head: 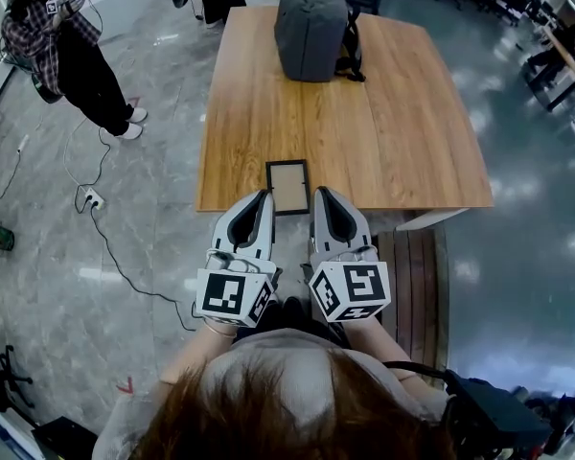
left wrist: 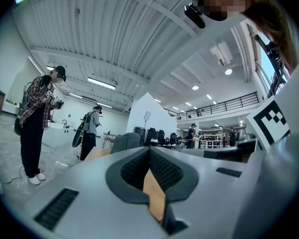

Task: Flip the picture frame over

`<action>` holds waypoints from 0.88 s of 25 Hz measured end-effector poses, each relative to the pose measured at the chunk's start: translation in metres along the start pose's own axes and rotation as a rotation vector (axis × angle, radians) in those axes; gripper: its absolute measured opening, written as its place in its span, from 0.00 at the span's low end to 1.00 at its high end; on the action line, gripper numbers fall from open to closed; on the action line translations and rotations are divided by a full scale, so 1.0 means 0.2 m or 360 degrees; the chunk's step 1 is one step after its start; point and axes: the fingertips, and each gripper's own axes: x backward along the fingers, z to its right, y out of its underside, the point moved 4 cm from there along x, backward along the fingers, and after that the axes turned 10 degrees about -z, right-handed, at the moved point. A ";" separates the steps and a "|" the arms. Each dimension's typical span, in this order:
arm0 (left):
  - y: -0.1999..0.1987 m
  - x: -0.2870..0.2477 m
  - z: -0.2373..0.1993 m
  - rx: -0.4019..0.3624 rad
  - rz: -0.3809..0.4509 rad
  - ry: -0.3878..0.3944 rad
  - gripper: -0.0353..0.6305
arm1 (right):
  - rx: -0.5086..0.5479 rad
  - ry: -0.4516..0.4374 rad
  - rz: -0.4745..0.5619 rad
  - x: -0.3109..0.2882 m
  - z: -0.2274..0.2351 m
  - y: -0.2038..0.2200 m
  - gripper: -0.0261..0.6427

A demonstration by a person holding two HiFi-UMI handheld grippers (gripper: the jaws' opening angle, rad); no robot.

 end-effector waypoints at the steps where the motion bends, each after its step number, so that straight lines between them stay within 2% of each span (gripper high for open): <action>1: 0.00 0.00 0.00 0.0001 -0.0004 -0.0008 0.06 | 0.0020 0.0004 -0.0005 0.00 0.00 0.00 0.06; 10: 0.02 0.01 -0.03 0.0046 -0.0034 -0.0074 0.06 | 0.0101 -0.0035 -0.0005 -0.03 -0.06 0.01 0.06; 22: 0.01 0.01 -0.02 0.0072 -0.0032 -0.0055 0.06 | 0.0102 -0.0079 -0.0010 -0.04 -0.09 0.01 0.06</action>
